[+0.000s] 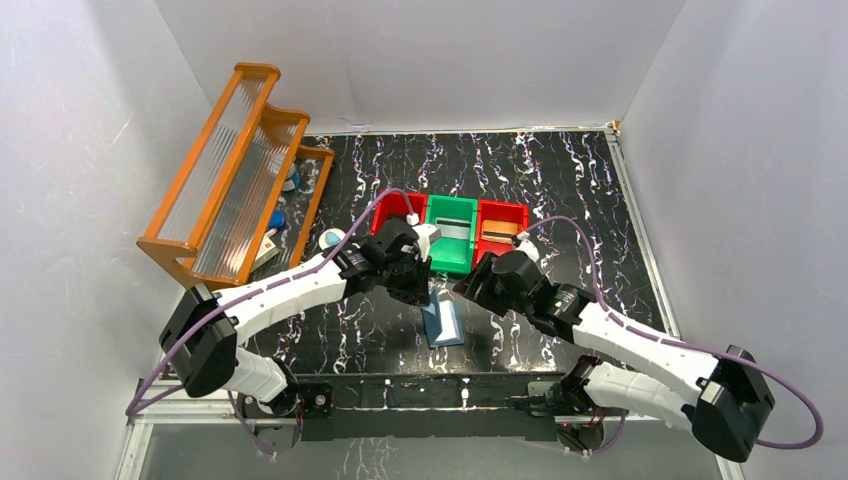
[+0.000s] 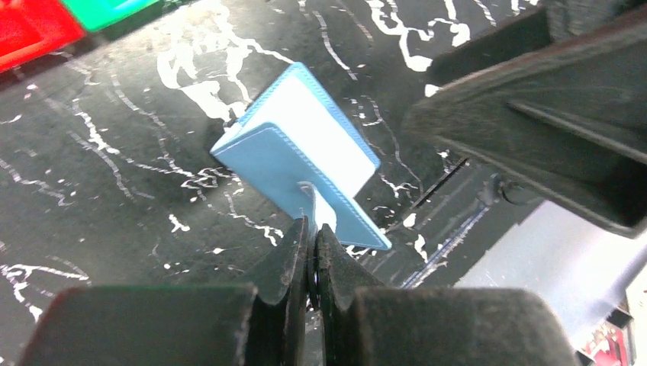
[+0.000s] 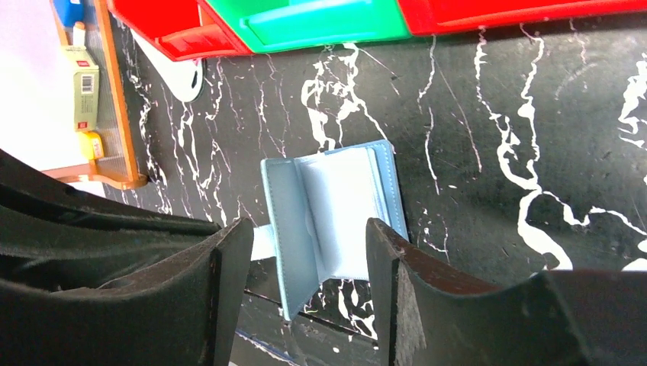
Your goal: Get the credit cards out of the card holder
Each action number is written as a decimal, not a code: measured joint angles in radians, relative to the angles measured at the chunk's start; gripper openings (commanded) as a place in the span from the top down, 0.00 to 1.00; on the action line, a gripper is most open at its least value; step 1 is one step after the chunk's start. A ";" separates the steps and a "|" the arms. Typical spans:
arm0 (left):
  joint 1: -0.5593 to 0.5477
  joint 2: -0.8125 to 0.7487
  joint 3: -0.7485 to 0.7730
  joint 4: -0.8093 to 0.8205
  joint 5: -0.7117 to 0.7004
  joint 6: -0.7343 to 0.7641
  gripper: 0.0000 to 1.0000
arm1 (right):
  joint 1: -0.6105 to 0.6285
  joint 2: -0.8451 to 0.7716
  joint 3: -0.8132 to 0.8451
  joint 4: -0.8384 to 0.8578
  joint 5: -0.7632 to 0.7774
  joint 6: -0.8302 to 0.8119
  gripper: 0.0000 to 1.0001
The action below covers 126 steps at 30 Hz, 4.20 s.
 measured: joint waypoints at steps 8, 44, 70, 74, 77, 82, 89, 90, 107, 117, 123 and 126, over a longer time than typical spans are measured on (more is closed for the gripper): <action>0.000 -0.051 -0.094 -0.063 -0.159 -0.055 1.00 | 0.000 0.002 -0.064 0.046 -0.040 0.030 0.41; 0.000 -0.097 -0.201 -0.182 -0.309 -0.107 1.00 | 0.000 0.341 0.007 0.170 -0.318 0.013 0.46; 0.000 -0.068 -0.246 -0.157 -0.309 -0.116 1.00 | -0.001 0.507 0.016 0.397 -0.536 0.011 0.43; 0.000 -0.063 -0.262 -0.150 -0.311 -0.126 1.00 | -0.001 0.542 0.034 0.460 -0.578 0.013 0.43; 0.000 -0.061 -0.266 -0.146 -0.316 -0.131 1.00 | -0.001 0.559 0.047 0.496 -0.603 0.013 0.43; 0.000 -0.055 -0.280 -0.125 -0.330 -0.145 1.00 | -0.001 0.568 0.054 0.544 -0.641 0.013 0.42; 0.000 -0.051 -0.286 -0.106 -0.337 -0.160 1.00 | 0.008 0.587 0.054 0.637 -0.674 0.041 0.41; 0.000 -0.051 -0.286 -0.105 -0.338 -0.162 1.00 | 0.012 0.595 0.054 0.657 -0.682 0.050 0.41; 0.000 -0.054 -0.286 -0.099 -0.364 -0.170 1.00 | 0.021 0.374 0.088 0.255 -0.352 -0.005 0.37; 0.001 -0.055 -0.286 -0.099 -0.364 -0.147 1.00 | 0.020 0.397 0.088 0.140 -0.310 -0.025 0.37; 0.001 -0.055 -0.286 -0.098 -0.363 -0.144 1.00 | 0.020 0.439 0.088 0.130 -0.319 -0.039 0.39; 0.001 -0.055 -0.286 -0.099 -0.363 -0.143 1.00 | 0.020 0.452 0.093 0.131 -0.333 -0.041 0.43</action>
